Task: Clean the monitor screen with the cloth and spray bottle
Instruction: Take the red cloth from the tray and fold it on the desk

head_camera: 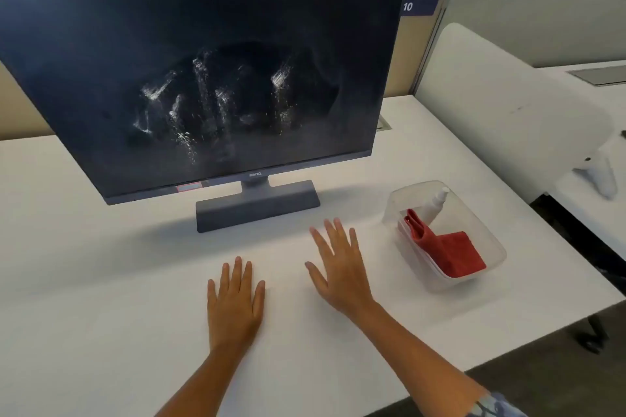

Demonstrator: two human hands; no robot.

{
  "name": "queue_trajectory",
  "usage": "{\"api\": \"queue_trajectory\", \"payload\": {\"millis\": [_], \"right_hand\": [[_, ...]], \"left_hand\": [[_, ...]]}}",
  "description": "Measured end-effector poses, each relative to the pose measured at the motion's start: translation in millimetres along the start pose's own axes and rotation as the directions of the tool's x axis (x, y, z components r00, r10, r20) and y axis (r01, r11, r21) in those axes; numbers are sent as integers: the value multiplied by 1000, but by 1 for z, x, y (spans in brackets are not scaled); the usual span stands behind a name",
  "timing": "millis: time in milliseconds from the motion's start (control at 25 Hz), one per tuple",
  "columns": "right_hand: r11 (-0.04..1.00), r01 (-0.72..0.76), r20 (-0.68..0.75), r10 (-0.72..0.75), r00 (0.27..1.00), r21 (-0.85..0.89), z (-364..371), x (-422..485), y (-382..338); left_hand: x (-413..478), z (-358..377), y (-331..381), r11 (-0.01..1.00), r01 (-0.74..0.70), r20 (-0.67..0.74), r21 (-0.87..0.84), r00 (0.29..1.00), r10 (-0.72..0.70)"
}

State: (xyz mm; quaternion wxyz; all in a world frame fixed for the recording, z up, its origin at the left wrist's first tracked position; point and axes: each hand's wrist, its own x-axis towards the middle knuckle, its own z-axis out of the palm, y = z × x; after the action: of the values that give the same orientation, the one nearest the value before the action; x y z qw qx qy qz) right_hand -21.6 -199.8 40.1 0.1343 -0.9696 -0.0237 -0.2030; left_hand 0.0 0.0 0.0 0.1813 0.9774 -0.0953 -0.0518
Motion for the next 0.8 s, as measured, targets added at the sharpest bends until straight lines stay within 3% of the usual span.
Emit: {"api": "queue_trajectory", "payload": {"millis": [120,200,320,520,800], "right_hand": [[991,-123,-219,111,969,-43,-42,5,35],[962,-264,-280,236,930,-66,-73,5,64],[899,-425,-189,401,896,-108,-92,-8,85],[789,-605,19,606,795,109,-103,-20,105],[796,-602,-159,604,781,68,-123,-9,110]], "left_hand": [[-1,1,-2,1000,-12,-56,8,998,12],[-1,0,-2,1000,-12,-68,0,998,12],[-1,0,-1,1000,-3,-37,29,999,4],[-1,0,-1,999,-8,-23,40,1000,9],[0,1,-3,998,-10,-17,65,1000,11]]}}
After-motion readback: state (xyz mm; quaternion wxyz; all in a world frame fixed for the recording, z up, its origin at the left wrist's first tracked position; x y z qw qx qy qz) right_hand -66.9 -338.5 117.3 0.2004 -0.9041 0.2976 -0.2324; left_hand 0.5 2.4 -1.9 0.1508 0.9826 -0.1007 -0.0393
